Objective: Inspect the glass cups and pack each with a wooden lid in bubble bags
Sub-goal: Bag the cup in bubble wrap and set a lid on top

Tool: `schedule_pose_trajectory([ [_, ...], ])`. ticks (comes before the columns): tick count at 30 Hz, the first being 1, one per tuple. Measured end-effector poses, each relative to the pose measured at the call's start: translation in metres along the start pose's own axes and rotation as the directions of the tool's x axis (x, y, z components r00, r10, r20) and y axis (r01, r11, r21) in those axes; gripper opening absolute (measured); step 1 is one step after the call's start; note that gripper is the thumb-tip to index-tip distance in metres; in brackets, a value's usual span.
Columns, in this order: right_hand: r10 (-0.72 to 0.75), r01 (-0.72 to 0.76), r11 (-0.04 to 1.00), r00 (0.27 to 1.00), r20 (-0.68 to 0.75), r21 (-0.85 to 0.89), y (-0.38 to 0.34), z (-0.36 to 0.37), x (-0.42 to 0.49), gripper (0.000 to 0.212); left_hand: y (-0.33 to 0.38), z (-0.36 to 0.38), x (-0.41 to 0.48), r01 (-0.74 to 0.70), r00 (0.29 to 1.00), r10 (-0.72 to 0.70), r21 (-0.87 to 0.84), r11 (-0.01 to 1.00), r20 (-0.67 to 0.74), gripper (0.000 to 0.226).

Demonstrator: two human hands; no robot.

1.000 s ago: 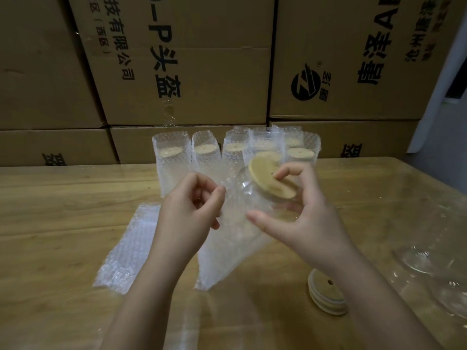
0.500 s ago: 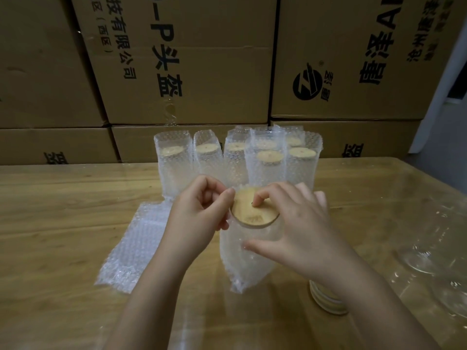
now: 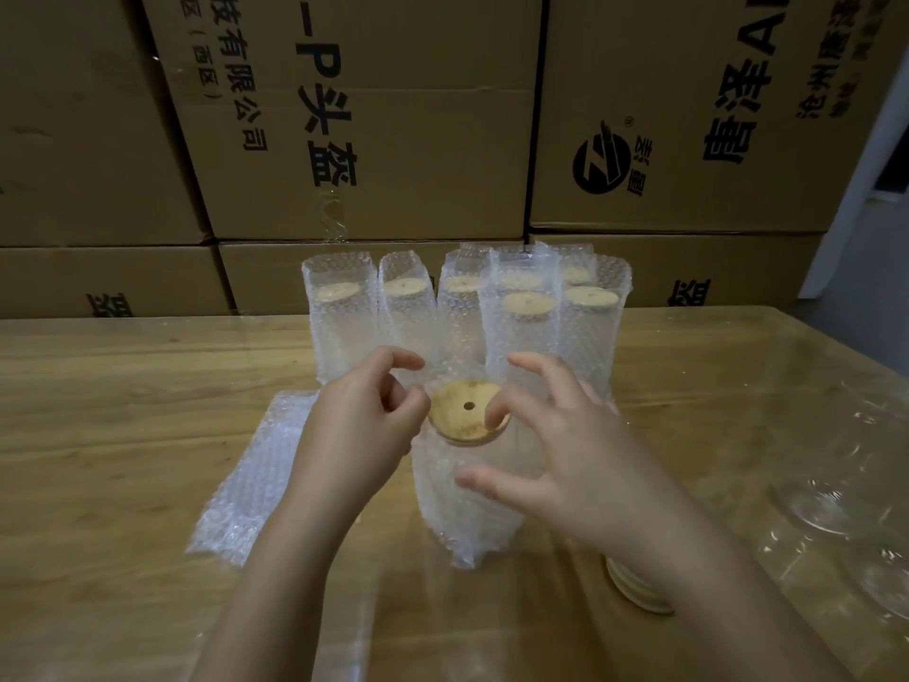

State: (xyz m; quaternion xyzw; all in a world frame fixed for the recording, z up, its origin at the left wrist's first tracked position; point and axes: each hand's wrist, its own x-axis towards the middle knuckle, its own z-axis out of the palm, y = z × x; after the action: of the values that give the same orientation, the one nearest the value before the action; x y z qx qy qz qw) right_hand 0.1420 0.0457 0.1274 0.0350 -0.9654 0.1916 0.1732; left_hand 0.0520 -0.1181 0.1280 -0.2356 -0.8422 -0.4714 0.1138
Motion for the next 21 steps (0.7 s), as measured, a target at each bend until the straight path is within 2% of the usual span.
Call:
schedule_pose_trajectory([
  [4,-0.019,0.021,0.984,1.000,0.015,-0.177,-0.006,0.001,-0.003,0.014,0.000,-0.011,-0.001,0.034,0.999,-0.037,0.131,0.991,0.025,0.029],
  [8,-0.144,0.159,0.974,0.984,0.102,-0.159,-0.008,-0.004,-0.004,0.007,0.001,-0.018,-0.004,-0.003,0.999,-0.015,0.391,0.920,0.044,0.047],
  [10,-0.207,0.219,0.970,0.972,0.115,-0.107,-0.010,-0.004,-0.004,0.008,0.001,-0.015,-0.004,-0.046,0.998,0.024,0.388,0.921,0.062,0.037],
  [13,-0.260,0.264,0.957,0.964,0.048,-0.123,-0.006,-0.007,-0.002,0.009,-0.003,-0.012,0.002,-0.050,0.997,0.066,0.361,0.931,-0.032,0.011],
  [17,-0.231,0.196,0.964,0.951,-0.206,-0.179,0.006,-0.019,-0.002,0.009,-0.006,-0.019,0.004,0.014,0.990,0.014,0.187,0.982,-0.143,0.015],
  [21,-0.108,0.068,0.985,0.960,-0.259,-0.158,0.023,-0.026,0.009,0.010,-0.003,-0.028,0.018,0.094,0.990,-0.070,0.203,0.975,-0.123,0.020],
])
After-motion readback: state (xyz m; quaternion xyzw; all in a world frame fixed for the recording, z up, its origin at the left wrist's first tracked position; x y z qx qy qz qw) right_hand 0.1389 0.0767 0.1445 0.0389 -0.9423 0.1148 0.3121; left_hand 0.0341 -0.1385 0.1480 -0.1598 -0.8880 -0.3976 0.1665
